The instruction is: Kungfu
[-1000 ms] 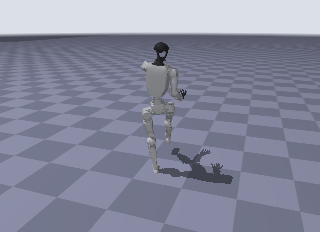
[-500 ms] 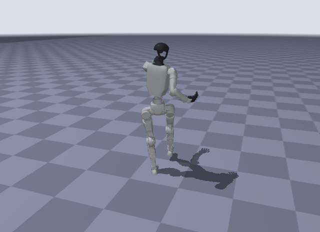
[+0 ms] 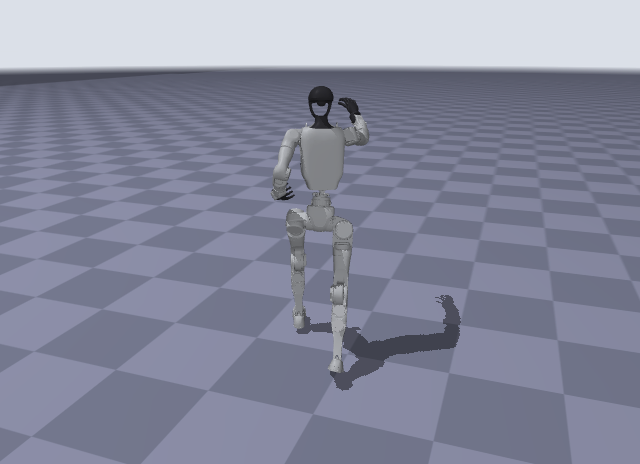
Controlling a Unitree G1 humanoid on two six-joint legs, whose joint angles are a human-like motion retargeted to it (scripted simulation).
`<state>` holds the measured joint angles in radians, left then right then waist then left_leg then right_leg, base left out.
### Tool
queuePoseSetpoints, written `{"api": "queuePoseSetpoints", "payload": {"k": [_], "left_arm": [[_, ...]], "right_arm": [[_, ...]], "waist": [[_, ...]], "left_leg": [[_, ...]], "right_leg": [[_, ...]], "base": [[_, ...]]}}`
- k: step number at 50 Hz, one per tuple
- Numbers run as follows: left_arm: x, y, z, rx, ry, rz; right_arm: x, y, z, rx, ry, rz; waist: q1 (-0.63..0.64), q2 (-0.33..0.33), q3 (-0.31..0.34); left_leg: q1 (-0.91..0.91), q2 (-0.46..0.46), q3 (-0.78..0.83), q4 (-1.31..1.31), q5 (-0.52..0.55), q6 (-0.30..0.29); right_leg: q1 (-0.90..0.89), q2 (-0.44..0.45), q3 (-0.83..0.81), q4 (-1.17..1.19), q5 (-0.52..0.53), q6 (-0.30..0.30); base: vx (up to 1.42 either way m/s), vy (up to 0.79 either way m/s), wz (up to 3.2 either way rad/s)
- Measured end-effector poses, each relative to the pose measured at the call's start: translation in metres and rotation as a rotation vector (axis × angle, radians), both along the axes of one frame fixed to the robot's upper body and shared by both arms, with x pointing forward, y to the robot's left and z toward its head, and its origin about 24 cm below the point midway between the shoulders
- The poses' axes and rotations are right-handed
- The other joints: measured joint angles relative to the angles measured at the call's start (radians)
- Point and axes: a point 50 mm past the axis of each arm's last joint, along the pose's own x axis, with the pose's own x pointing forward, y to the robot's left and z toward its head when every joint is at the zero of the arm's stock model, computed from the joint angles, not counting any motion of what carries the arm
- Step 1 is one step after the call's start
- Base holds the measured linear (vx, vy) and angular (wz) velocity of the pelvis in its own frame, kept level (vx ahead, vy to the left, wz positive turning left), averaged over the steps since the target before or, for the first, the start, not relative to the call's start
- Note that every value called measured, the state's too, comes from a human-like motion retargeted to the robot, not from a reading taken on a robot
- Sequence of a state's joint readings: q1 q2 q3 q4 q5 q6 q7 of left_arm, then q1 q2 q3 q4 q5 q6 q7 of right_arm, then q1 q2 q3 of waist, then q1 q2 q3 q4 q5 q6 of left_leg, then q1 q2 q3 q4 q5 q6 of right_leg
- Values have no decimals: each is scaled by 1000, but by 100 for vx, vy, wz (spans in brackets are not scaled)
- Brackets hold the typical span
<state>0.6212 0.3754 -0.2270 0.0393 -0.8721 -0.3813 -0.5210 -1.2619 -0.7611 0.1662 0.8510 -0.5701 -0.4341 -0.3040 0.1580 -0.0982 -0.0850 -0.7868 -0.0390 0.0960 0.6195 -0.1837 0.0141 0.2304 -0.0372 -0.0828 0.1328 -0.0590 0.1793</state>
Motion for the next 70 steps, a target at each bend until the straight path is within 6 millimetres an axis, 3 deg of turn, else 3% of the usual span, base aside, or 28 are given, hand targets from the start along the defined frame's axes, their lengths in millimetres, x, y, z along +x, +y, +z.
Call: {"api": "queuePoseSetpoints", "payload": {"k": [4, 6, 8, 15, 23, 26, 30, 32, 35, 40, 45, 47, 52, 55, 57, 60, 63, 66, 70], "left_arm": [[-20, 11, 0, 42, 42, 114], [-21, 8, -1, 42, 61, 90], [-20, 5, -2, 28, 72, 38], [-20, 6, 0, 66, 63, 70], [-25, 5, -11, 41, 162, 42], [-26, 6, -17, 11, 236, 84], [-23, 9, -19, -53, 351, 225], [-17, 13, -17, -93, 439, 347], [-8, 19, -8, -94, 524, 458], [11, 39, 16, 80, 453, 409], [46, 72, 18, 330, 434, 354], [72, 81, 19, 420, 389, 310], [160, 83, 25, 734, 221, 45], [201, 67, 22, 989, 156, -84], [219, 49, 24, 1059, 100, -73], [246, -6, 39, 930, -95, 32], [266, -70, 86, 699, -392, 118], [269, -125, 150, 508, -698, 118], [253, -169, 236, 370, -1079, 73]], "right_arm": [[14, -33, 1, -204, 35, -461], [16, -48, -2, -237, 51, -666], [17, -53, -7, -255, 65, -745], [25, -32, -23, -255, -15, -614], [26, -27, -26, -231, -26, -583], [24, -28, -25, -213, -45, -578], [24, -28, -26, -176, -53, -549], [24, -27, -30, -151, -44, -512], [26, -27, -41, -131, -19, -485], [31, -29, -69, -140, 91, -499], [42, -7, -100, -103, 227, -402], [44, 6, -109, -93, 265, -318], [42, 45, -124, 20, 224, -112], [35, 94, -124, 59, 177, 134], [25, 130, -117, 75, 156, 327], [0, 177, -91, 81, 121, 611], [-36, 208, -65, 42, 59, 893], [-75, 223, -41, 3, -26, 1145], [-120, 227, -18, -11, -108, 1427]], "waist": [[50, 11, 0], [66, 29, 16], [59, 44, 28], [47, 85, 67], [5, 110, 76], [-2, 104, 80], [-23, 83, 74], [-35, 86, 68], [-69, 96, 51], [-45, 81, 33], [-67, 132, 14], [-120, 161, 13], [-236, 176, 27], [-299, 174, 40], [-351, 173, 56], [-428, 168, 88], [-472, 170, 109], [-502, 176, 126], [-546, 177, 137]], "left_leg": [[-89, 9, -74, 21, 46, -22], [-96, 7, -110, -10, 91, -48], [-83, -7, -153, -56, 139, -77], [0, 42, -143, -212, 260, -139], [26, 74, -103, -270, 277, -158], [23, 78, -61, -259, 251, -123], [30, 154, 244, -229, 196, 24], [44, 167, 296, -218, 171, 39], [49, 127, 242, -200, 122, 25], [140, 87, 286, -229, 43, 54], [250, 141, 263, -264, -27, 26], [303, 135, 222, -284, -45, 21], [462, 92, 141, -353, -67, 28], [564, 73, 119, -405, -74, 39], [627, 59, 112, -434, -89, 48], [711, 39, 94, -470, -109, 54], [785, 25, 76, -503, -131, 55], [842, 25, 54, -519, -156, 51], [908, 22, 24, -519, -199, 46]], "right_leg": [[-23, 66, -111, 14, -248, -95], [-25, 97, -128, 19, -308, -110], [-19, 128, -140, 18, -342, -116], [-15, 161, -157, 25, -388, -155], [-22, 182, -142, 16, -407, -198], [-26, 169, -142, 7, -376, -188], [-32, 129, -163, -11, -287, -141], [-24, 120, -171, -18, -227, -106], [-11, 112, -195, -25, -109, -43], [14, 24, -215, -2, 157, 83], [-26, 43, -202, 130, 405, 83], [-48, 67, -222, 197, 372, 81], [-162, 101, -197, 317, 100, 42], [-260, 93, -168, 328, -16, -14], [-325, 75, -161, 299, -61, -77], [-418, 45, -161, 224, -87, -184], [-497, 22, -155, 122, -64, -247], [-564, 19, -104, 20, -1, -297], [-613, -14, -90, -88, 87, -255]], "base": [[-45, -25, 64], [-50, -12, 72], [-38, -10, 99], [-23, 1, 22], [-5, 0, 2], [11, -1, -9], [22, 1, 4], [40, 7, 11], [48, 10, 32], [58, 10, -26], [51, 3, -27], [52, 6, 78], [44, -10, 79], [39, -11, 30], [38, -6, 20], [31, -3, 30], [38, -7, 34], [38, -13, 43], [47, -22, 50]]}}
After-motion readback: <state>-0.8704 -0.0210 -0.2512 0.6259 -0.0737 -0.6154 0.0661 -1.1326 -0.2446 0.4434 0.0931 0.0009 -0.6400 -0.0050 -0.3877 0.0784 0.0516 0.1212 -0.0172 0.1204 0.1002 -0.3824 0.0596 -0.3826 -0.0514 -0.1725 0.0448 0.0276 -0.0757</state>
